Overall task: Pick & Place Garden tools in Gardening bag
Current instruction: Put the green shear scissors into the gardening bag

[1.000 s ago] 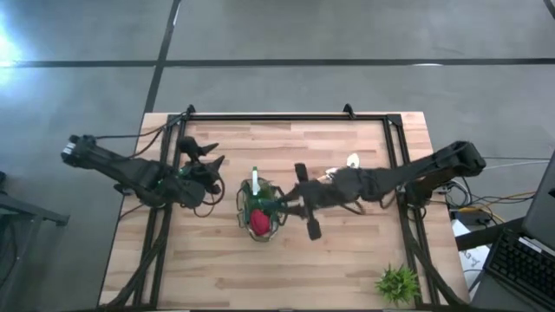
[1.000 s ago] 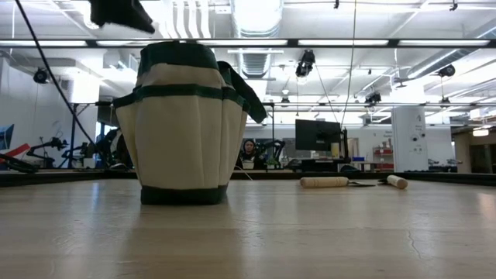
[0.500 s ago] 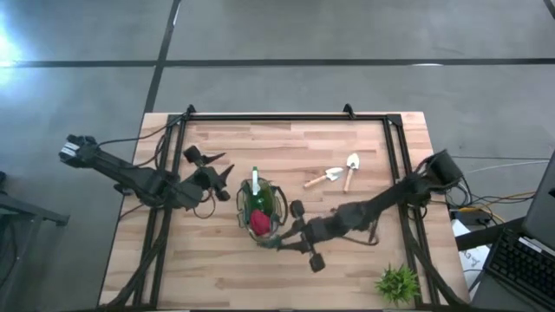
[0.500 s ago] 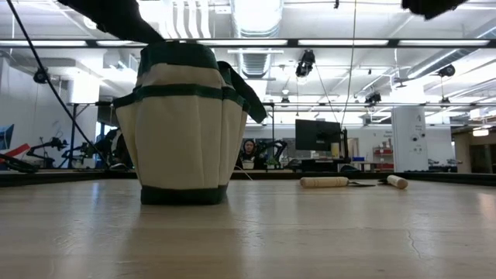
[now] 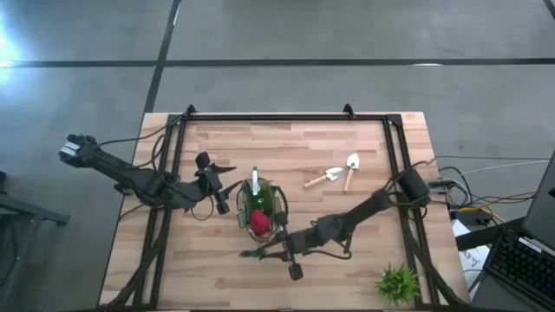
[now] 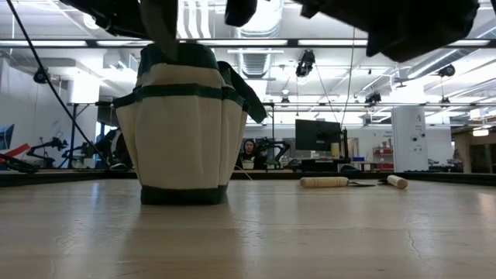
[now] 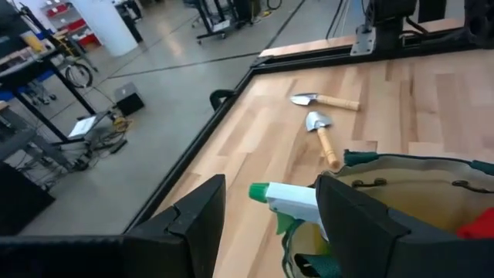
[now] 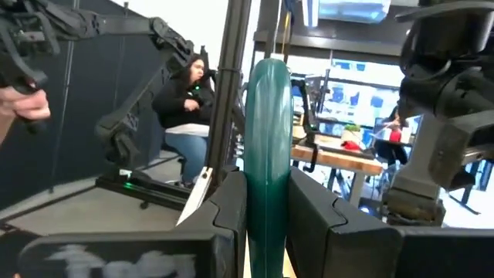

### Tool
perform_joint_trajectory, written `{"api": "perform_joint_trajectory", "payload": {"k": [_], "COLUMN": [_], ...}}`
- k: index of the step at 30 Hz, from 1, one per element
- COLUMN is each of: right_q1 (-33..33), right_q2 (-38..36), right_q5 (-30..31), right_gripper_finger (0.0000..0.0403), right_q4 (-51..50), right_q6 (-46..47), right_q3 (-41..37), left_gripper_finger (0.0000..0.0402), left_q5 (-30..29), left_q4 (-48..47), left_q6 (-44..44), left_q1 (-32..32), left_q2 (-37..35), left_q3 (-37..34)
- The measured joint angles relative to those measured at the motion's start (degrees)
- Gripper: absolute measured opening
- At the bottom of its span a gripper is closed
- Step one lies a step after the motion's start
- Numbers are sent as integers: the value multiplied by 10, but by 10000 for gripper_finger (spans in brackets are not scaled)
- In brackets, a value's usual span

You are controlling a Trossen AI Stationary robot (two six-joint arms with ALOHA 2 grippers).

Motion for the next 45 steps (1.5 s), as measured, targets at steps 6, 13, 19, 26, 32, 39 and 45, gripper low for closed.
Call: {"api": "perform_joint_trajectory", "payload": {"k": [6, 13, 19, 26, 32, 39, 45], "right_q1": [-33, -60, -72, -75, -75, -73, -74], "right_q2": [8, -25, -43, -81, -82, -82, -68], "right_q5": [-17, -49, -89, -99, -111, -111, -108], "right_gripper_finger": [57, 57, 57, 57, 57, 57, 57], "right_q4": [-12, -44, -48, -82, -88, -88, -88], "right_q6": [1, -9, -4, -26, -7, 5, 11], "right_q3": [3, -31, -37, -40, -41, -41, -41], "left_gripper_finger": [206, 206, 206, 206, 206, 206, 206], "left_q5": [0, 0, 0, -1, -3, -3, -3], "left_q4": [-1, -1, 0, 2, 2, 2, 2], "left_q6": [0, -1, 2, 3, 3, 3, 3], "left_q1": [0, 0, 0, 0, 0, 0, 0], "left_q2": [0, 0, 0, 0, 0, 0, 0], "left_q3": [0, 0, 0, 0, 0, 0, 0]}}
